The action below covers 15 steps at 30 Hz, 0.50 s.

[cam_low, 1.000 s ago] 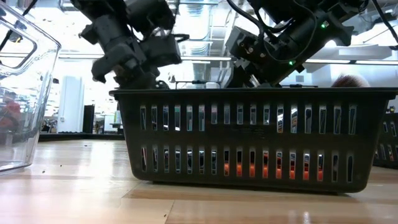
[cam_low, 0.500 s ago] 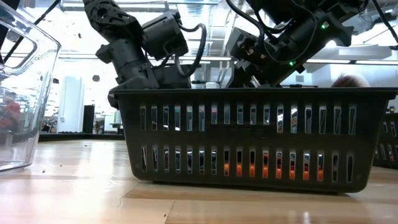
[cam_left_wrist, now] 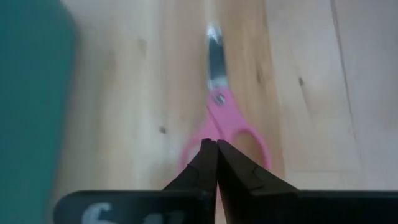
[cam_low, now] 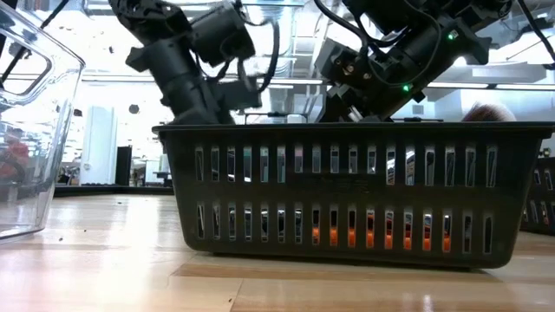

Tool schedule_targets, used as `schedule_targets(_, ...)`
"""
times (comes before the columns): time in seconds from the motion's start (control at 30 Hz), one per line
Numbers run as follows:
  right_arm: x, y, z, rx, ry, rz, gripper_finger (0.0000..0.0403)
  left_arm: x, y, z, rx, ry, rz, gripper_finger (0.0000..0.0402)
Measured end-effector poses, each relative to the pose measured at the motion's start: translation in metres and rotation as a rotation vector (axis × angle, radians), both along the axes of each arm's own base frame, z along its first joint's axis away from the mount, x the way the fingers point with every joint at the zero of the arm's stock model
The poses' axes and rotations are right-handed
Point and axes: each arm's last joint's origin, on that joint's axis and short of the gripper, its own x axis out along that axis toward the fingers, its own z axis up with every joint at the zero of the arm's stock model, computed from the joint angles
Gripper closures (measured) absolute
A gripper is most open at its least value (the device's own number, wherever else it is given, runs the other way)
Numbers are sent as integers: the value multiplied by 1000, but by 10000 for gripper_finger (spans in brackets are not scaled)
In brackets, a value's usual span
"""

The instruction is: Pick & Place Paint Supplies

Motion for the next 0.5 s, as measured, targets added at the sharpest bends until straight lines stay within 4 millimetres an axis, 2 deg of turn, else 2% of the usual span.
schedule_targets(0.27, 1, -2, 0, 43, -1, 5, 189, -1, -1, 21, -32, -85, -26, 401)
schedule_targets(0.4, 1, -5, -1, 50, -3, -7, 189, 7, 2, 14, -108, -118, -62, 390)
schedule_targets(0.5, 2, -8, -1, 65, -10, -28, 189, 12, 7, 3, -173, -109, -78, 361)
